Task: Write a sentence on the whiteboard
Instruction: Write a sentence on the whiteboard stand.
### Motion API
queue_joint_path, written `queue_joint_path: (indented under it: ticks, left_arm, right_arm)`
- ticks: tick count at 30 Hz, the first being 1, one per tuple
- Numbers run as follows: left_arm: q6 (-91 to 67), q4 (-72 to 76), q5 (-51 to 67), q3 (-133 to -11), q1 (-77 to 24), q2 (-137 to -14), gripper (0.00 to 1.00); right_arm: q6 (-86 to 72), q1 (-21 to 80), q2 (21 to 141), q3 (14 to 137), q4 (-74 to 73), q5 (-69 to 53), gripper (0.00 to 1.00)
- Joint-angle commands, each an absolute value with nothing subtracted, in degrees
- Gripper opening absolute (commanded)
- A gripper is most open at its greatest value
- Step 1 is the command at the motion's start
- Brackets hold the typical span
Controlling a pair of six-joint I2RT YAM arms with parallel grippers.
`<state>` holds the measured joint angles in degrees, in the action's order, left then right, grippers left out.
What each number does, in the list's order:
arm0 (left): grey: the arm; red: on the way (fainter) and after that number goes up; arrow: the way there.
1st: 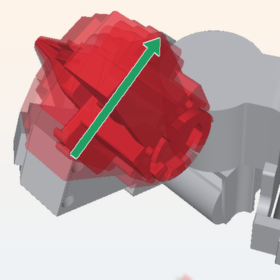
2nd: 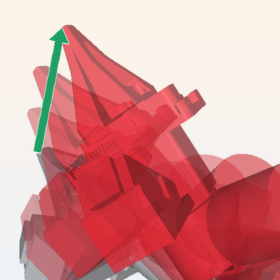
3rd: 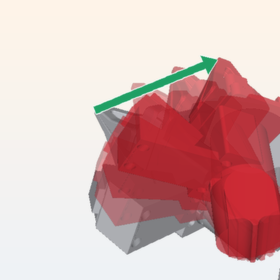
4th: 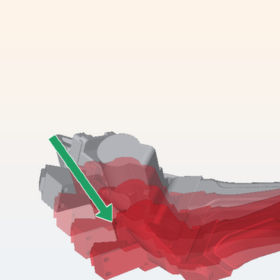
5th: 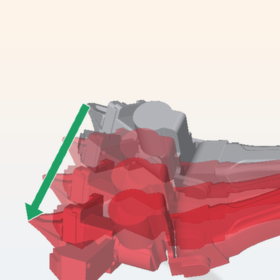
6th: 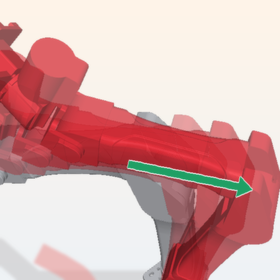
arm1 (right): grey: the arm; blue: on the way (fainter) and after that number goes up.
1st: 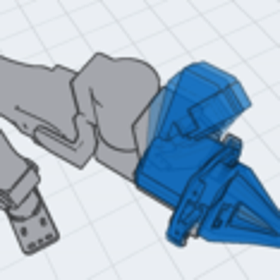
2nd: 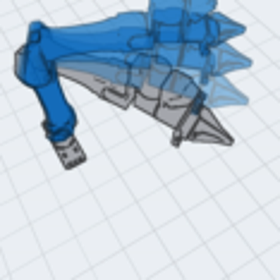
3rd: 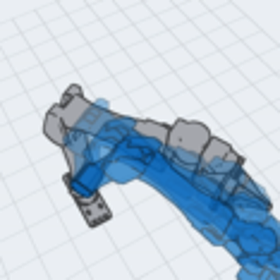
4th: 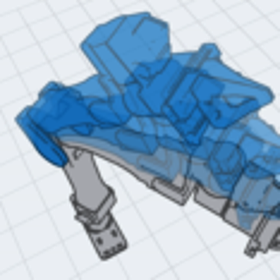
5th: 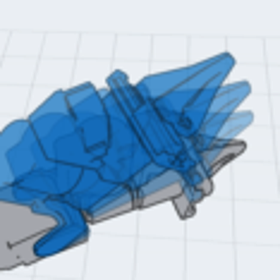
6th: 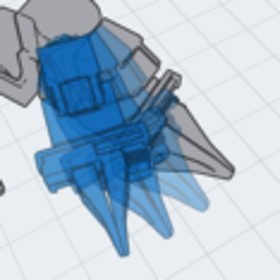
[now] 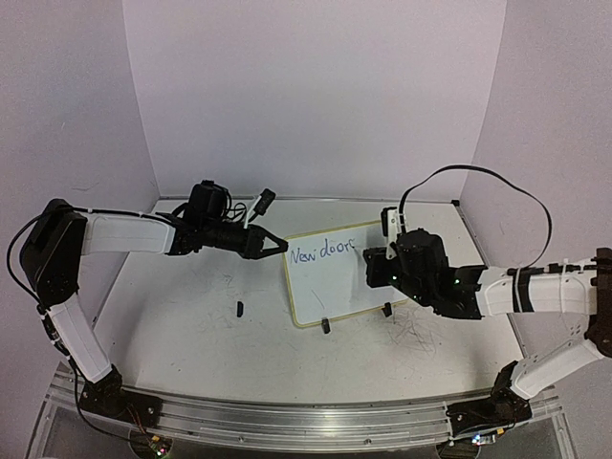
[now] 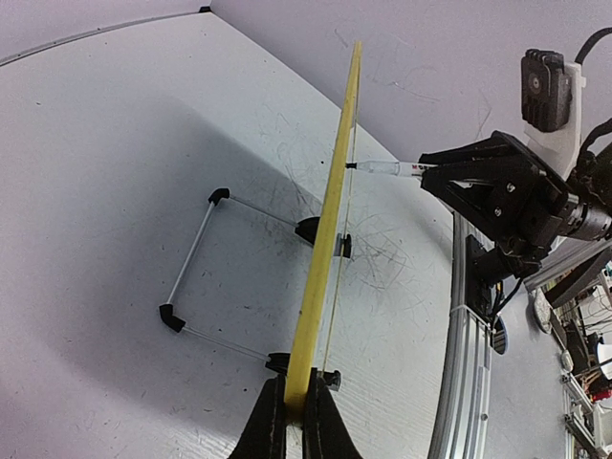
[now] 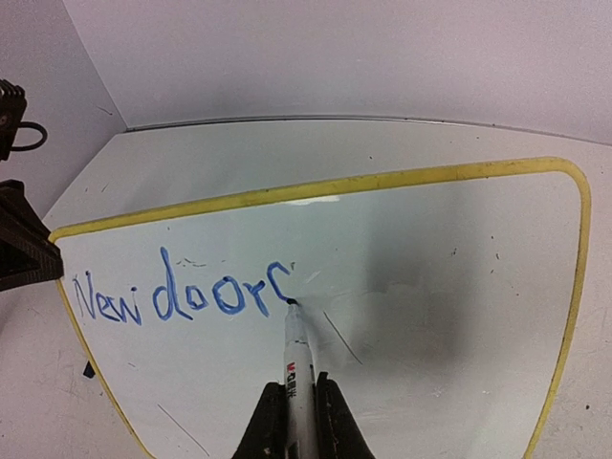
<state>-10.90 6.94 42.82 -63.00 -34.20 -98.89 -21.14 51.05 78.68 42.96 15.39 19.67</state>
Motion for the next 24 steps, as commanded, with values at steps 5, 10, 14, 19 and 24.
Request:
queue_joint_path:
  ticks: [5,10,14,19,24]
  left_arm:
    - [-9.32,2.88,41.14,-63.13,-34.63,-97.28,0.00]
    - [-9.32,2.85,41.22,-63.17,-34.71,-97.25,0.00]
    - [-9.32,2.90,41.22,-63.12,-34.72,-97.28,0.00]
    - [-9.32,2.89,41.26,-63.11,-34.73,-97.30,0.00]
    - [-9.23,2.85,41.05,-63.06,-34.81,-97.25,0.00]
  right_arm:
    - [-22.85,50.87,76.91,41.98,14.60,21.53,0.00]
    - [-23.79,51.30,76.86,40.94,14.42,20.27,0.00]
    - [-24.29,51.90,77.17,40.79,14.44,19.90,0.00]
    - [-23.77,52.38,79.64,42.70,15.62,19.42,0.00]
    - [-22.80,52.31,79.86,44.29,16.93,19.45,0.00]
